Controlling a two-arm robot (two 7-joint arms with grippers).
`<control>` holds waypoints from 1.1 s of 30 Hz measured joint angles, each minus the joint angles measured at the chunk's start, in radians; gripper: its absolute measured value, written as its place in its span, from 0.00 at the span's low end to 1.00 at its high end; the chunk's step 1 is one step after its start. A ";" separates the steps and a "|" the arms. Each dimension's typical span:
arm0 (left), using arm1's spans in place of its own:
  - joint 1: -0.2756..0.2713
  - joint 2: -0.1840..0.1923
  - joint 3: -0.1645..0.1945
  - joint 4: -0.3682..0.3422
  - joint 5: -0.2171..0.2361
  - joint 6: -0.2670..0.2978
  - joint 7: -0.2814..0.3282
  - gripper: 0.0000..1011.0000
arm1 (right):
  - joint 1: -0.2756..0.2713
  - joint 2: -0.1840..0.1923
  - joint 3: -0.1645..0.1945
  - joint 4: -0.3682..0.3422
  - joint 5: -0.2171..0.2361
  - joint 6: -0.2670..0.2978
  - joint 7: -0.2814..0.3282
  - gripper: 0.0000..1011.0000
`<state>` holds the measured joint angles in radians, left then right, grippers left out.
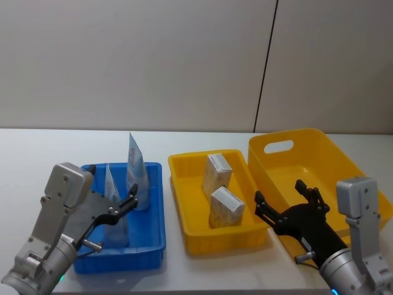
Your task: Bimanual collaborative sorting of washing and personal care products
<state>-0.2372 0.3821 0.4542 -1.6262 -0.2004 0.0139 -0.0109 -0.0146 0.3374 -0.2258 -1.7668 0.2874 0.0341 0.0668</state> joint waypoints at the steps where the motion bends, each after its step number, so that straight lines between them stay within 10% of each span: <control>1: 0.000 0.000 0.000 0.000 0.000 0.000 0.000 0.99 | 0.000 0.000 0.000 0.000 0.000 0.000 0.000 0.99; 33: 0.000 0.000 0.000 0.000 0.000 0.000 0.000 0.99 | 0.000 0.000 0.000 0.000 0.000 0.000 0.000 0.99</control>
<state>-0.2372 0.3821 0.4542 -1.6262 -0.2004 0.0139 -0.0110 -0.0147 0.3375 -0.2258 -1.7668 0.2873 0.0340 0.0668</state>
